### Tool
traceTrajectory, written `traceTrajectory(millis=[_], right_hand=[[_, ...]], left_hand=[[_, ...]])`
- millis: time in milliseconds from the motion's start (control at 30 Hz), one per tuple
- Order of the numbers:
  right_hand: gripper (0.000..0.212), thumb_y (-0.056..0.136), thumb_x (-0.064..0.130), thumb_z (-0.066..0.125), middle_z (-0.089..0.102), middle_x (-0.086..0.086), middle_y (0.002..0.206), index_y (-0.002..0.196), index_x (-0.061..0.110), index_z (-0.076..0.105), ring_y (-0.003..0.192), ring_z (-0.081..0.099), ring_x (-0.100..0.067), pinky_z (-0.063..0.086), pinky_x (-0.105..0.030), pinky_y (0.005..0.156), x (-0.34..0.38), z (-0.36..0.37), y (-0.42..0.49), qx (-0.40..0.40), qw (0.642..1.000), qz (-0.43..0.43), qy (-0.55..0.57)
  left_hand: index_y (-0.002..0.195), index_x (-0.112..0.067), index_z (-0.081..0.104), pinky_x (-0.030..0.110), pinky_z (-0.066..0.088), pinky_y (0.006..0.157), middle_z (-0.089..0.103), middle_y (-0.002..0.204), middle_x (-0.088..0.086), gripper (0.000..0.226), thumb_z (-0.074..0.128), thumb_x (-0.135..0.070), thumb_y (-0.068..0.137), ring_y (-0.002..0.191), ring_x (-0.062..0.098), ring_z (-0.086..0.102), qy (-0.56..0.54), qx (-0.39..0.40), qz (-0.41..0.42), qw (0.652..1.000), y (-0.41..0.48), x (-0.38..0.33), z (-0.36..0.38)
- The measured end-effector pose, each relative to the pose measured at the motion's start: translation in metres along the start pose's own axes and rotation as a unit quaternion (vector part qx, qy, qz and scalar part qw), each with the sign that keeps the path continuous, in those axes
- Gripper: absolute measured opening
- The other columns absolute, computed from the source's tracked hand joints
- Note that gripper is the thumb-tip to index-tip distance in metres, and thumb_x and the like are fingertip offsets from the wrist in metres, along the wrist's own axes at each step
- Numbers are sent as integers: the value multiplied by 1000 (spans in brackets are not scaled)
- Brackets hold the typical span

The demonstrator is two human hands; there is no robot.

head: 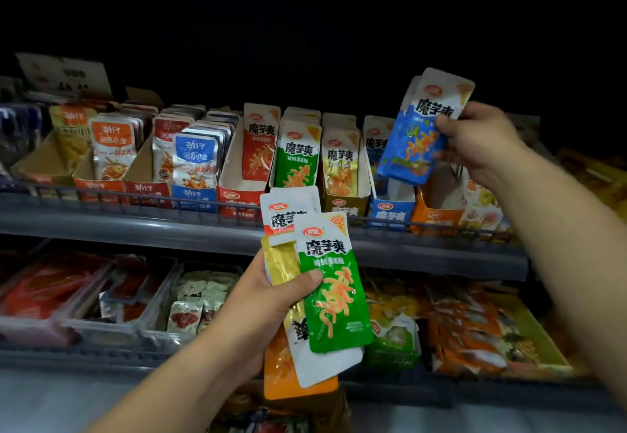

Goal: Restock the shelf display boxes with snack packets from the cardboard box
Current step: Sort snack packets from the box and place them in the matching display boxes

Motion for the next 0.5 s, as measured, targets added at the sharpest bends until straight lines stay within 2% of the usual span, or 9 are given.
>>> traceTrajectory(millis=[67, 167, 233, 333, 500], right_hand=[[25, 99, 15, 61, 63, -7, 114, 124, 9, 58, 102, 65, -24, 60, -25, 53, -5, 8, 17, -13, 999, 3, -33], [36, 95, 9, 65, 61, -12, 129, 130, 8, 57, 116, 61, -29, 62, -46, 80, -13, 25, 32, 18, 996, 5, -82], [38, 95, 7, 64, 60, -12, 132, 133, 8, 56, 120, 60, -30, 58, -49, 90, -17, 36, 33, 47, 995, 10, -84], [39, 97, 4, 60, 58, -13, 135, 136, 6, 53, 123, 57, -31, 57, -46, 91, -23, 46, 36, 72, 992, 0, -108], [44, 94, 5, 65, 59, -15, 136, 136, 9, 53, 124, 58, -34, 56, -52, 93, -35, 52, 45, 80, 972, -42, -215]], left_hand=[[127, -22, 59, 49, 60, 80, 78, 109, 10, 41, 68, -4, 91, 96, 33, 77, -3, 2, -4, 1000, 2, 1, 0], [127, -22, 58, 49, 60, 81, 78, 109, 10, 42, 68, -4, 91, 96, 34, 77, -8, 7, -11, 1000, 6, 2, 1], [127, -22, 58, 49, 61, 80, 78, 108, 11, 42, 68, -4, 91, 96, 35, 77, -9, 7, -15, 1000, 8, 3, 1], [127, -21, 58, 50, 61, 80, 78, 108, 13, 43, 69, -4, 90, 95, 36, 77, -14, 6, -18, 1000, 13, 3, 1], [126, -23, 58, 48, 61, 79, 78, 109, 12, 42, 69, -4, 90, 97, 36, 76, -14, 5, -10, 1000, 18, 0, 0]])
Point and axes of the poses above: each hand's wrist, its own y-axis towards the middle knuckle, its own z-axis out of the palm, x = y × z, the point moved 4 cm from there along y, towards the middle knuckle
